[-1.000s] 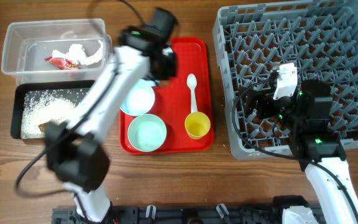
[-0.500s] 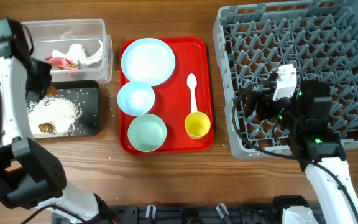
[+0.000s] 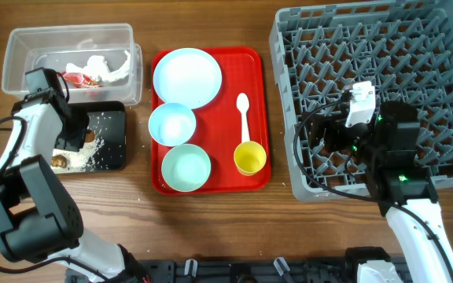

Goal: Sort waste into correct bins and load items into the dishwasher rack
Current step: 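Grasp the carrot with the left gripper and place it on the black tray, then grasp the yellow cup with the left gripper and lift it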

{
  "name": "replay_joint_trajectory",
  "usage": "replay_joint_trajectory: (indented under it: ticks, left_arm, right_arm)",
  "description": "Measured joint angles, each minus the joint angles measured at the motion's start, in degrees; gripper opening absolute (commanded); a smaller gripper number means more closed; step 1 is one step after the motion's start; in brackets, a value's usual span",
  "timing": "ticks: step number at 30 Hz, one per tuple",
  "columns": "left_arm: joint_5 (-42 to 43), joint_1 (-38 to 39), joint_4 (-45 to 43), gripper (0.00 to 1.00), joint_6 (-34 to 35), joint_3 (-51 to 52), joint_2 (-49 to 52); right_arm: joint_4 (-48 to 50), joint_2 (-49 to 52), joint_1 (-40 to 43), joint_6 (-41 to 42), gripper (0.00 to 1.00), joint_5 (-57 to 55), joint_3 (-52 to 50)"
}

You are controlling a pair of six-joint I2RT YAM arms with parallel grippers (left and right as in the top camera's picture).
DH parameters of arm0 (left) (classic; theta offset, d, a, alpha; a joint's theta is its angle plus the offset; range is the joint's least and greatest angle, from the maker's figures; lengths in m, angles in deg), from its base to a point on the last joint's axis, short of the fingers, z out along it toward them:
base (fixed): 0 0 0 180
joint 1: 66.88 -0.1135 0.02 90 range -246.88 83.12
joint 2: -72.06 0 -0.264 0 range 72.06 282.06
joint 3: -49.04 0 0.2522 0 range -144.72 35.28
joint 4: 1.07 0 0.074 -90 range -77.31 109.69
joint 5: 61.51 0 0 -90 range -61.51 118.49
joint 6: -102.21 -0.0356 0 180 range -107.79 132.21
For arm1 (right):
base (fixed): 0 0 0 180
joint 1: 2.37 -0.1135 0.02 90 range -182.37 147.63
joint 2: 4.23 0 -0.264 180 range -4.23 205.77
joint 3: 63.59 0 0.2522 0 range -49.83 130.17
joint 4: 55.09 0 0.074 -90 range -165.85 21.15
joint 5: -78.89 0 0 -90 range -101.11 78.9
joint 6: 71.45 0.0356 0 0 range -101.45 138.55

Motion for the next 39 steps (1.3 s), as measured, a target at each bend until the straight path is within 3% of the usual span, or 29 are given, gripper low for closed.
replay_joint_trajectory:
  ticks: [5,8,14,19,23,26,32,39]
  left_arm:
    - [0.0,0.0,-1.3,0.62,-2.7,0.0,0.0]
    - [0.2,0.0,0.5,0.60,-6.2,-0.4,-0.4]
    - [12.9,2.4,3.0,0.69,-22.6,-4.9,-9.7]
    - [22.5,21.0,2.4,0.80,-35.5,-6.0,-14.7]
    - [25.2,34.7,2.9,0.81,-40.9,-7.0,-11.5]
    - [26.2,42.5,8.2,0.80,-44.8,-12.3,-4.9]
    - [26.4,48.2,16.4,0.79,-50.6,-15.4,1.0]
    - [24.6,53.1,18.7,0.73,-53.7,-15.4,1.0]
  right_arm:
    - [-0.1,0.0,0.0,0.0,1.00,0.0,0.0]
    - [0.0,0.0,0.0,0.0,1.00,0.0,0.0]
    - [0.2,0.0,0.0,0.0,1.00,0.0,0.0]
    - [1.0,0.0,0.0,0.0,1.00,0.0,0.0]
    - [1.0,0.0,0.0,0.3,1.00,0.0,0.0]
    - [1.0,0.0,0.0,0.9,1.00,0.0,0.0]
    - [0.1,0.0,0.0,1.3,1.00,0.0,0.0]
    - [-0.5,0.0,0.0,1.3,1.00,0.0,0.0]
